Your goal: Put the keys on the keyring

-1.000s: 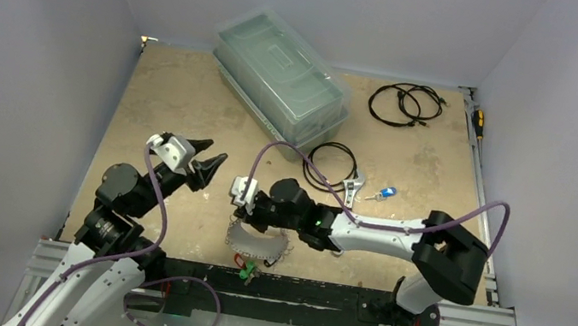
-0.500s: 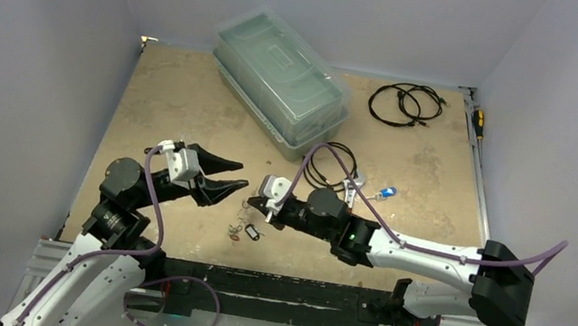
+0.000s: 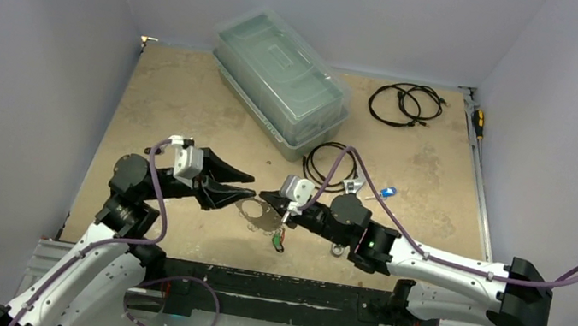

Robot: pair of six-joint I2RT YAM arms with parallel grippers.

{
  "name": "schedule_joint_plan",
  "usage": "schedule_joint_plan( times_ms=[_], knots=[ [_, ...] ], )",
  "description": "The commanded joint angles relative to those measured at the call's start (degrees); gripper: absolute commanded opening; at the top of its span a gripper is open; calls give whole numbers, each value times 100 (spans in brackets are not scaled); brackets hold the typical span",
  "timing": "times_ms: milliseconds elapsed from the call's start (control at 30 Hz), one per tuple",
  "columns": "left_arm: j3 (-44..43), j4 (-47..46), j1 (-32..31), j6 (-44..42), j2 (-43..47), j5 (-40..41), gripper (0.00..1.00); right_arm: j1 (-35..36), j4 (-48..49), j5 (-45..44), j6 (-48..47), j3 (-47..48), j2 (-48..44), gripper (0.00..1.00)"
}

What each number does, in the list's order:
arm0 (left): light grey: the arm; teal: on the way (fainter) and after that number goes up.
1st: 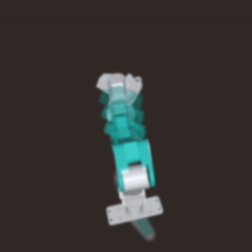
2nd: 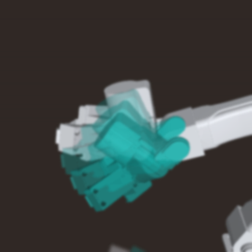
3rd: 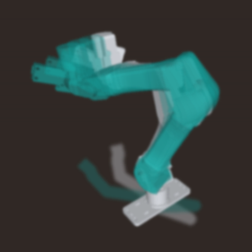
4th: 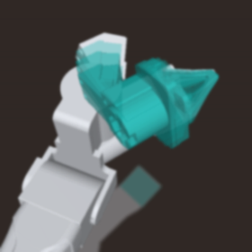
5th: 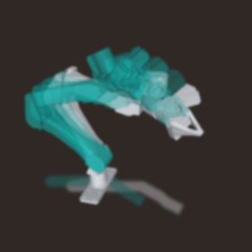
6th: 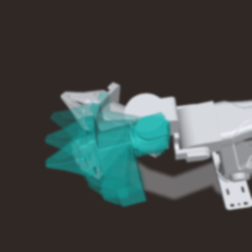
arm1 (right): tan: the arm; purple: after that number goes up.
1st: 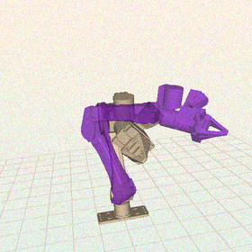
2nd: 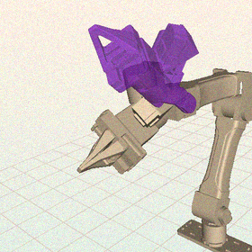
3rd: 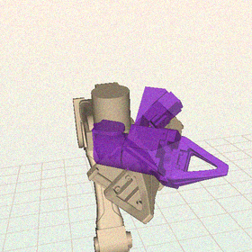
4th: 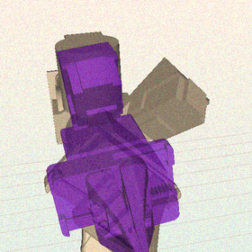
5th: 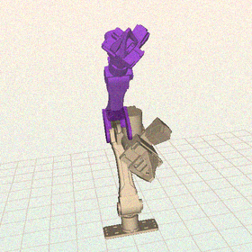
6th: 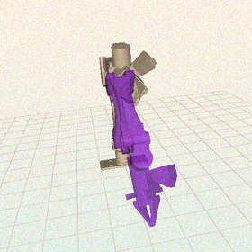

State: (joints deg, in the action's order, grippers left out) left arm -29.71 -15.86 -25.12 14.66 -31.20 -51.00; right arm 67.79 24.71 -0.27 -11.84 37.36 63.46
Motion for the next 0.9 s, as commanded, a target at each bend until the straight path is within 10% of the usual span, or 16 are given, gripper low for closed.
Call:
schedule_joint_plan(
  times_ms=[0,400,867],
  knots=[
    [90,-625,1,452,-241,-261,33,45,188,-220,-170,210,-341,0],
    [186,-893,-157,724,-485,-312,20,94,-37,-482,-292,516,-406,0],
    [164,-613,-221,515,-640,-99,29,181,-203,-658,-389,658,-550,0]
  ],
)
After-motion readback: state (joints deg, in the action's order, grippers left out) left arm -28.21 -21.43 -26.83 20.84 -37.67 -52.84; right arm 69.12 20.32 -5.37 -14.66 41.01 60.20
